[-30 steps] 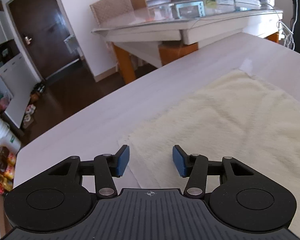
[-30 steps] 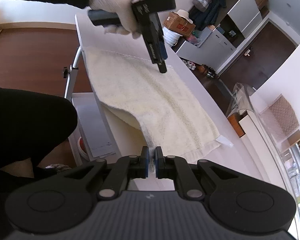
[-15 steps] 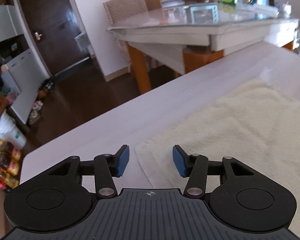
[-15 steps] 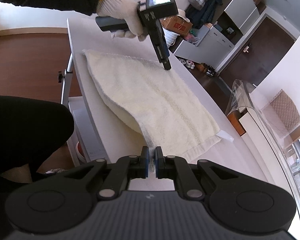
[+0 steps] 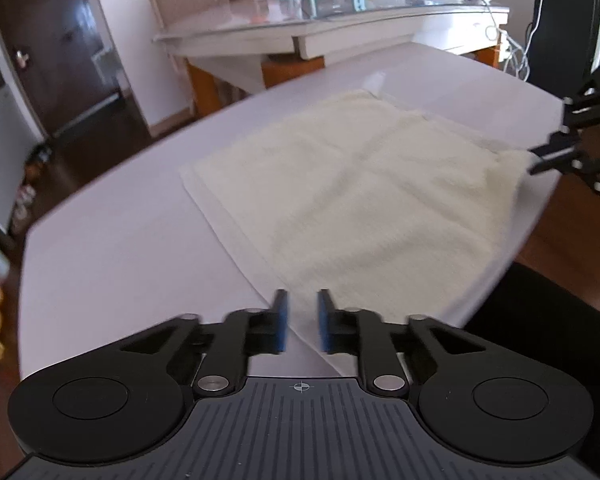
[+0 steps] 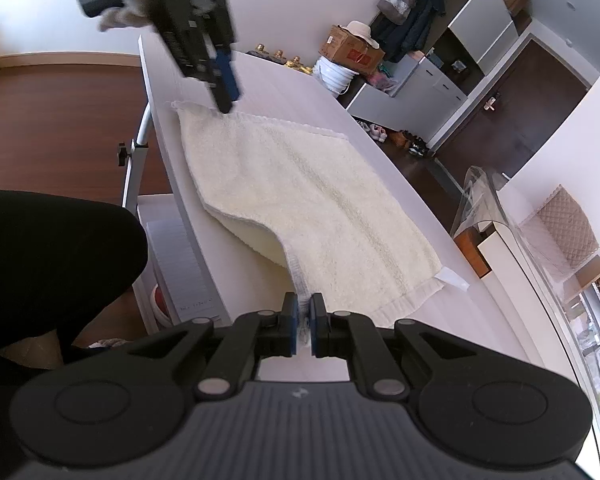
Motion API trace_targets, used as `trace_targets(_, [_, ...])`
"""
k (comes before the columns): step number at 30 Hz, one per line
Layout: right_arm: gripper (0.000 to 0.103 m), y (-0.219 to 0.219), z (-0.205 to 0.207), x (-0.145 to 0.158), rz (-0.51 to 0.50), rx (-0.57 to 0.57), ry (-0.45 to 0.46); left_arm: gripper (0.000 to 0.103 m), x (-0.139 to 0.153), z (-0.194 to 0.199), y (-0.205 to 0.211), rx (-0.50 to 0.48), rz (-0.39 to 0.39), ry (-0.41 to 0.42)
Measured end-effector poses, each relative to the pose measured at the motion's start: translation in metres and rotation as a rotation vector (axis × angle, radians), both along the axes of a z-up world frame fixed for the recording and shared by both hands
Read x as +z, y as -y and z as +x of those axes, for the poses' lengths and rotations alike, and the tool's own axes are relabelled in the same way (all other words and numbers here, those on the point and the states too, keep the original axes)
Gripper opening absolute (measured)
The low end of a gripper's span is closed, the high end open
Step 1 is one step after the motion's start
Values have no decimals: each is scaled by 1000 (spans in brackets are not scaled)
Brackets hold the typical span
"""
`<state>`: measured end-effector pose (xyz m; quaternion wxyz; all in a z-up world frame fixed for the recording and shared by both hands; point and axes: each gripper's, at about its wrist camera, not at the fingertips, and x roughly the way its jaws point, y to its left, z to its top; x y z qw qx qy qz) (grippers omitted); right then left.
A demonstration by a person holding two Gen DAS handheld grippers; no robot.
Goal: Fold towel
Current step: 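Grasp the towel edge with the left gripper while the right gripper holds its edge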
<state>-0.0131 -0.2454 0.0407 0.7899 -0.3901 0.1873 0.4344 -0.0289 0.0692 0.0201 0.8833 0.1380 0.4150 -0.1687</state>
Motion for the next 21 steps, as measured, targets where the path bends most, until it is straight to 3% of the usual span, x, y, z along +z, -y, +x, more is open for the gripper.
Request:
trace_targets(8, [7,2,0,2,1,-8,-15,8,-5,-4,4,-50,25,-56])
trace_targets(12, [7,1,2,13,-21,5,-1,8,-5,8,0,-45,0,-103])
trace_targets(16, [7,-6,11,30,-62,47,53,8,-4,18,-7,-35,-26,-144])
trace_targets(21, [6,-27,31,55,-155,141,163,9,-5,15,-10,-21,-43,-126])
